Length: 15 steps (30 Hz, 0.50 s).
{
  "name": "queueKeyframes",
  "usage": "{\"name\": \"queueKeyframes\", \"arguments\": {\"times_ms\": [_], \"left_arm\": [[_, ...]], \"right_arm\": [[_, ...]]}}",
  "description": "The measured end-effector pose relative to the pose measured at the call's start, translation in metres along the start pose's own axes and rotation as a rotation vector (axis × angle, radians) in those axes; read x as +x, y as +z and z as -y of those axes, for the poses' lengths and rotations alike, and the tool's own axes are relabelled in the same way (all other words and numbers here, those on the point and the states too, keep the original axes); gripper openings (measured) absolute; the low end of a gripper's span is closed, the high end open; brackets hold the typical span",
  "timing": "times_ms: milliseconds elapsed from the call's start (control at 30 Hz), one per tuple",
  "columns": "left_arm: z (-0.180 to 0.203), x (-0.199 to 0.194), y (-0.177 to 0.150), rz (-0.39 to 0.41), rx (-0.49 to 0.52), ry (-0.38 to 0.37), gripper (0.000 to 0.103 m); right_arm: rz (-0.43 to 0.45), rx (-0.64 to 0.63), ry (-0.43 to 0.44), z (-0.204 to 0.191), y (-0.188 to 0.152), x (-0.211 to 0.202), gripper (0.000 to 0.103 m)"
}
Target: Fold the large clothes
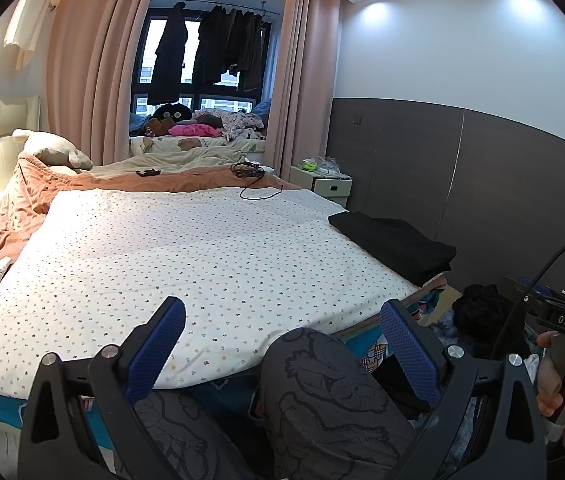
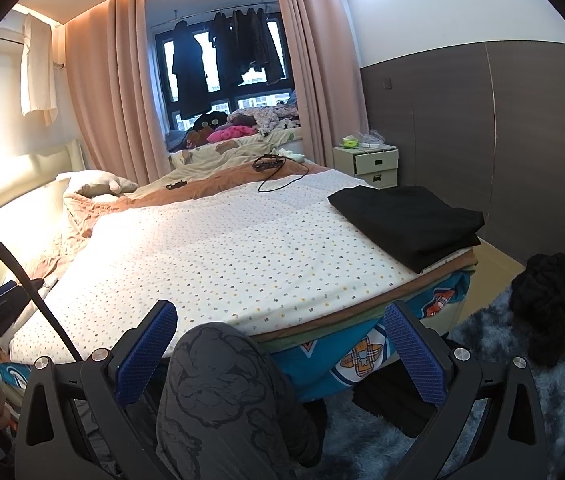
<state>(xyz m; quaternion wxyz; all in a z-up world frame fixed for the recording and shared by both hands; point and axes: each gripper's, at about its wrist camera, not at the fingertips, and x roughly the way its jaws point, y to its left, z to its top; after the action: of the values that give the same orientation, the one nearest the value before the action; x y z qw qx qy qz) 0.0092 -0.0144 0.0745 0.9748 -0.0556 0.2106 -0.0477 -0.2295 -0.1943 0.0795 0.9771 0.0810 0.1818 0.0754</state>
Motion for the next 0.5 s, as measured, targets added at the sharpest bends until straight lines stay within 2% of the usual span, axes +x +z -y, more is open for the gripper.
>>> {"name": "queueKeyframes", "arguments": {"times_ms": [500], "left_arm": [[0.0002,-0.0036,0.0007,0.01,-0.004,0.002,0.1]], "right_arm": [[0.009,0.002,0.005,0.0014,0.0014,-0.0042,0.103]]}}
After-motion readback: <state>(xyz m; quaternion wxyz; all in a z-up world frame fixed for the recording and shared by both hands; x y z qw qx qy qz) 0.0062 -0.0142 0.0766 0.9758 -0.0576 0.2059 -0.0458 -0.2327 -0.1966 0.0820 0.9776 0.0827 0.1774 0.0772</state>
